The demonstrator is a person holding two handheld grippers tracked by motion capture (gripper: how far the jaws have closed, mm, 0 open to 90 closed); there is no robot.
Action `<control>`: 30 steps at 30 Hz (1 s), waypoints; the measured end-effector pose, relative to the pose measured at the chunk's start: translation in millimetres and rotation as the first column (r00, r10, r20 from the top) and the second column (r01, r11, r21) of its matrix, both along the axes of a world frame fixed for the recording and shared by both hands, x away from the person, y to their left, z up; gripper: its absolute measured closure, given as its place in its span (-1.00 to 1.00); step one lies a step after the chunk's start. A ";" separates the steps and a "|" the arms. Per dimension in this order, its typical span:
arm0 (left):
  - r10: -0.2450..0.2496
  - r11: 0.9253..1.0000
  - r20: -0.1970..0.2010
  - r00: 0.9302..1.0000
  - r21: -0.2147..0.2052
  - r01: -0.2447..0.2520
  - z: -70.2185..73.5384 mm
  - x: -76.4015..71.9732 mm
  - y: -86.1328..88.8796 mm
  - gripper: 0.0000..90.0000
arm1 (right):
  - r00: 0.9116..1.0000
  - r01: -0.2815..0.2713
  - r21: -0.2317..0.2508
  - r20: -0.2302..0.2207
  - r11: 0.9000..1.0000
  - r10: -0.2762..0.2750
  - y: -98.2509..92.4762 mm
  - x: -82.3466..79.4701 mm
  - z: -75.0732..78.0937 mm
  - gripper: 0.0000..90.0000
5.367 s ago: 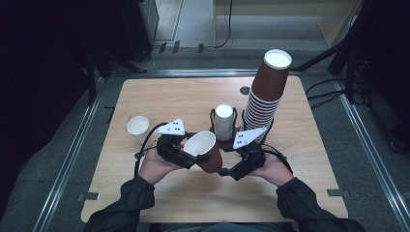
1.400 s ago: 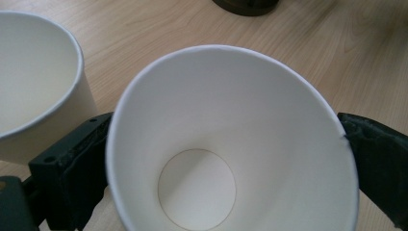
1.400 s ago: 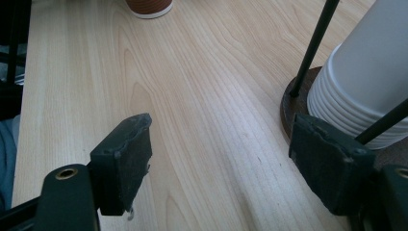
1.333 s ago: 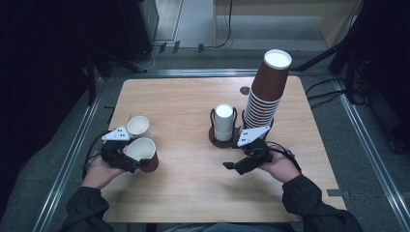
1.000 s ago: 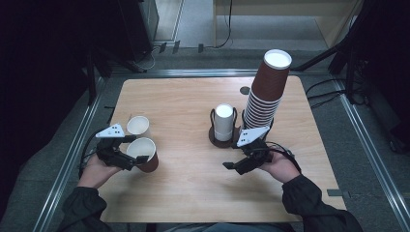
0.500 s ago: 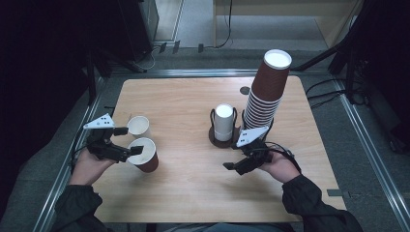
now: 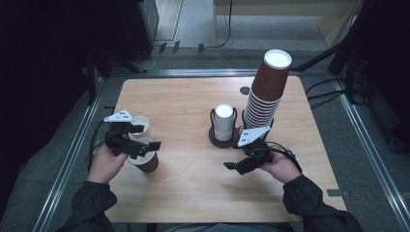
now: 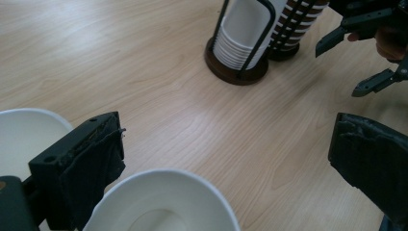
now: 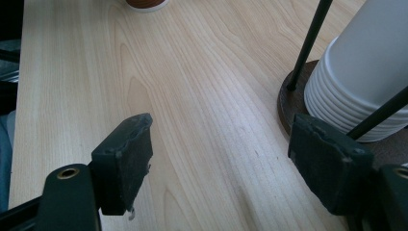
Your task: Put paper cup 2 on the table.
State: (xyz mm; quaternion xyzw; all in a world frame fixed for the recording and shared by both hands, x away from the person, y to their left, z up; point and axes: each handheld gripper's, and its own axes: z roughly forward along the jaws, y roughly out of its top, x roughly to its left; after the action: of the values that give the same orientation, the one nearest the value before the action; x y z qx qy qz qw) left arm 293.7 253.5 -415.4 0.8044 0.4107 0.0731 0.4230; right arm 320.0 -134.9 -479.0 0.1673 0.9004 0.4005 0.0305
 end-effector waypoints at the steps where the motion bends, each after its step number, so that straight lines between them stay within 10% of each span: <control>1: -0.011 1.000 -0.010 1.000 -0.002 0.011 -1.3 1.3 -3.9 -1.00 | 1.000 -0.003 0.000 0.011 1.000 0.003 -0.8 -0.1 0.2 -0.48; 13: -0.046 0.998 -0.002 0.999 0.043 0.046 -9.7 9.2 -45.4 -1.00 | 1.000 0.012 0.008 0.016 1.000 -0.012 -8.4 -6.7 3.1 -0.48; 30: -0.186 0.977 -0.006 0.982 0.104 0.186 -22.4 19.9 -100.4 -1.00 | 0.998 0.055 0.011 0.009 0.998 -0.056 -21.4 -17.0 1.6 -0.49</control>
State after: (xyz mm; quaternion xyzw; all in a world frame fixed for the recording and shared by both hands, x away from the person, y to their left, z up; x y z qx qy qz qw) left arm 313.7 153.1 -437.8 0.8600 0.3285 0.0559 0.3864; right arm 303.0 -156.2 -477.4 0.1905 0.8931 0.4051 0.0450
